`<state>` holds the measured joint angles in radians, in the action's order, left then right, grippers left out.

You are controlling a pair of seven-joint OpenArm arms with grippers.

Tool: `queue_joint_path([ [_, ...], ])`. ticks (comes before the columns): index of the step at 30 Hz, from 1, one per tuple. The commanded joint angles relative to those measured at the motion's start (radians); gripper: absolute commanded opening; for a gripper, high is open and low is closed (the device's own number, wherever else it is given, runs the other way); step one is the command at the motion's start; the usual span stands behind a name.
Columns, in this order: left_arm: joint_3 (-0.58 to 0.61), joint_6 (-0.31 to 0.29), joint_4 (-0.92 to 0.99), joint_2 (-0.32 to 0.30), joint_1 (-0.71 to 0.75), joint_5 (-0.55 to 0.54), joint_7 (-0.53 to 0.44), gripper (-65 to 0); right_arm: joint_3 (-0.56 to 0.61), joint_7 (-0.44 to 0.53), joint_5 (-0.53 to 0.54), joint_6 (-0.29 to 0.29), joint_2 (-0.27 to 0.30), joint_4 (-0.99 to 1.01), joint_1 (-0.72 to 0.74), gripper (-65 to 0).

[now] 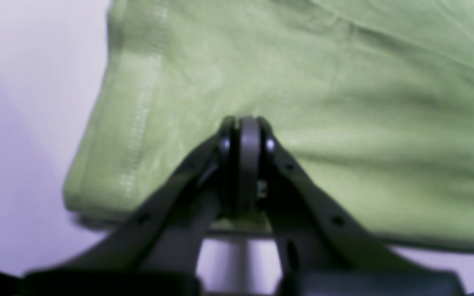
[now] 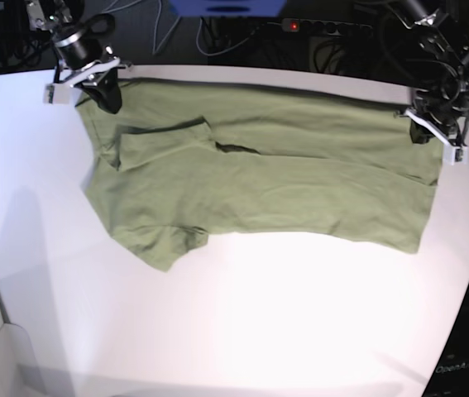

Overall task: Fold the T-shirt properly
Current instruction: 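Drag the folded shirt back toward the robot with both grippers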

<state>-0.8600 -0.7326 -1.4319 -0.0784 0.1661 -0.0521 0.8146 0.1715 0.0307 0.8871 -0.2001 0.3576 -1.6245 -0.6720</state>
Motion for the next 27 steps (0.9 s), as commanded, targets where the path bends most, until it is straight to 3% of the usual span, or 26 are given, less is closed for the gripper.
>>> queue_joint_path([
  [1,-0.002,0.034,0.01,0.018,0.059,0.237,0.276,-61.9,-0.017,0.022,-0.003,-0.005,0.011,-0.033,-0.013,-64.7],
  [11,0.0,0.034,-0.168,0.059,0.053,0.246,0.277,-61.9,-0.036,0.015,-0.001,-0.003,0.057,-0.162,-0.03,-64.7],
  [27,0.006,0.034,-0.037,0.05,-0.084,0.248,0.276,-61.9,-0.036,0.01,-0.003,-0.003,0.065,-0.158,-0.013,-64.7],
])
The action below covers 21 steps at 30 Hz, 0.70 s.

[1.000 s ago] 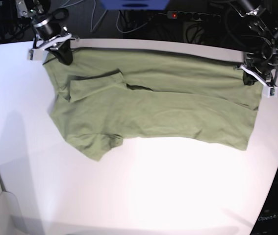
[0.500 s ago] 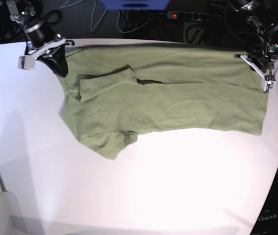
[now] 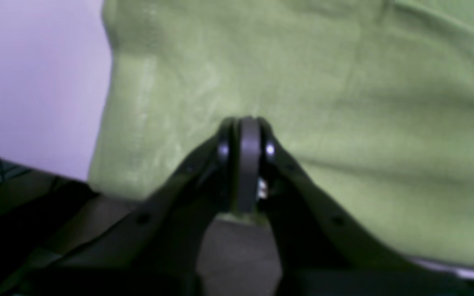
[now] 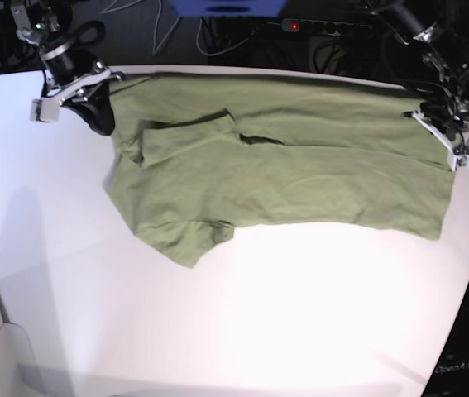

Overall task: Fold the T-shirt properly
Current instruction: 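Drag the folded shirt back toward the robot with both grippers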

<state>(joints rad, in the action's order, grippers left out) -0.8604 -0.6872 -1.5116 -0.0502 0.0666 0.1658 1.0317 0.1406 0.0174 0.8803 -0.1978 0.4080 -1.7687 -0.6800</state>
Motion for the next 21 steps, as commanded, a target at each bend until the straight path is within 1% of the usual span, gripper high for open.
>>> queue_joint_path([
  [1,0.008,-0.011,0.05,0.025,0.009,0.03,0.058,-61.9,-0.005,0.023,0.004,-0.006,0.022,-0.013,-0.005,-64.7],
  [7,0.025,-0.011,0.041,0.031,-0.001,0.03,0.062,-61.9,-0.003,0.023,0.004,-0.006,0.03,-0.013,-0.002,-64.9],
  [12,0.066,-0.011,0.035,0.029,-0.001,0.03,0.111,-61.9,-0.003,0.023,0.004,-0.006,0.035,-0.013,0.007,-64.9],
  [15,0.073,-0.011,-0.019,0.034,-0.001,0.025,0.124,-61.9,-0.003,0.022,0.004,-0.006,0.035,-0.013,0.015,-64.9],
  [18,0.103,-0.011,-0.06,0.057,0.0,0.03,0.151,-61.9,-0.002,0.022,0.004,-0.006,0.035,-0.013,0.016,-64.9],
  [21,0.131,-0.011,-0.106,0.066,0.002,0.03,0.175,-61.9,-0.002,0.022,0.004,-0.006,0.035,-0.015,0.018,-64.9],
])
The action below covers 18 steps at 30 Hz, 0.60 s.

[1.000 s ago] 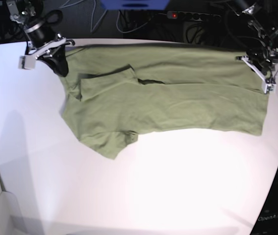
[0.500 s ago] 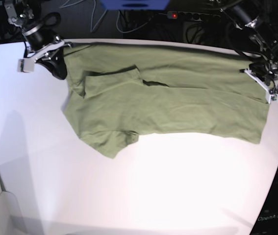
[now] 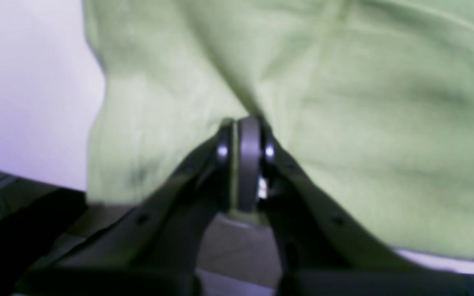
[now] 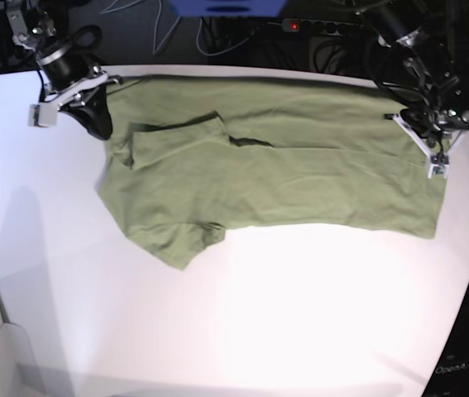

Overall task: Fold the T-shirt properly
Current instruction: 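Drag the folded shirt back toward the robot with both grippers, then release and move both grippers to the shirt's hem corners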

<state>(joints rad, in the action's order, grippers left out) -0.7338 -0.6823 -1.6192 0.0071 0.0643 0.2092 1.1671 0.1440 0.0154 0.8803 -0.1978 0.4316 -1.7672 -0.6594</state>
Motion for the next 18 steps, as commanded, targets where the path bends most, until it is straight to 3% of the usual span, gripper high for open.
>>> queue_joint_path([
  [1,0.006,-0.016,-0.013,0.017,0.004,-0.014,0.05,-61.9,-0.004,0.024,0.004,-0.006,0.011,-0.017,-0.001,-64.9],
  [15,0.001,-0.016,-0.152,-0.014,0.006,-0.014,0.132,-61.9,-0.004,0.024,0.004,-0.006,0.013,-0.02,0.011,-64.7],
  [18,0.001,-0.016,-0.168,-0.015,0.004,-0.014,0.139,-61.9,-0.005,-0.016,0.004,-0.006,0.013,-0.021,0.016,-64.7],
])
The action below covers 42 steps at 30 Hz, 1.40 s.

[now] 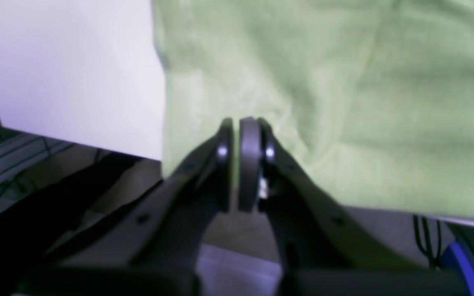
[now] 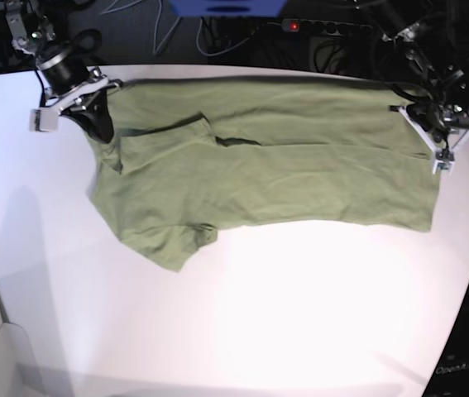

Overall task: Fold the T-shirt properly
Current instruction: 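Release and move both grippers to the shirt's hem corners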

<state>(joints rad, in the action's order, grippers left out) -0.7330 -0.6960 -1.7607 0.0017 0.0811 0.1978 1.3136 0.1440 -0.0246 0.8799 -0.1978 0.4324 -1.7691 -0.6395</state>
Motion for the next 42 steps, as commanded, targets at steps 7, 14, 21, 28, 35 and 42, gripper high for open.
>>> queue_joint_path([
  [7,-0.049,-0.002,-0.144,-0.025,-0.048,-0.008,-0.009,-61.8,-0.005,-0.123,0.009,-0.006,0.073,-0.038,0.108,-64.1],
  [14,-0.093,-0.002,-0.118,-0.142,-0.218,0.004,-0.015,-59.7,-0.02,-0.555,0.005,-0.007,0.092,-0.025,0.465,-44.7],
  [21,-0.092,-0.002,0.152,-0.191,-0.39,0.121,-0.13,-28.5,-0.011,-0.785,0.005,-0.111,0.053,0.234,0.812,-22.6],
  [28,-0.073,-0.002,0.368,-0.179,-0.447,0.157,-0.323,-20.2,0.105,-0.777,0.002,-0.211,0.036,0.585,1.039,-22.2],
  [35,-0.026,-0.002,0.554,-0.17,-0.495,0.159,-0.503,-20.2,0.319,-0.679,-0.11,-0.216,-0.011,0.751,1.16,-22.2],
  [42,-0.026,-0.002,0.66,-0.168,-0.542,0.165,-0.527,-20.3,0.343,-0.616,-0.33,-0.319,-0.123,0.938,1.225,-22.1],
])
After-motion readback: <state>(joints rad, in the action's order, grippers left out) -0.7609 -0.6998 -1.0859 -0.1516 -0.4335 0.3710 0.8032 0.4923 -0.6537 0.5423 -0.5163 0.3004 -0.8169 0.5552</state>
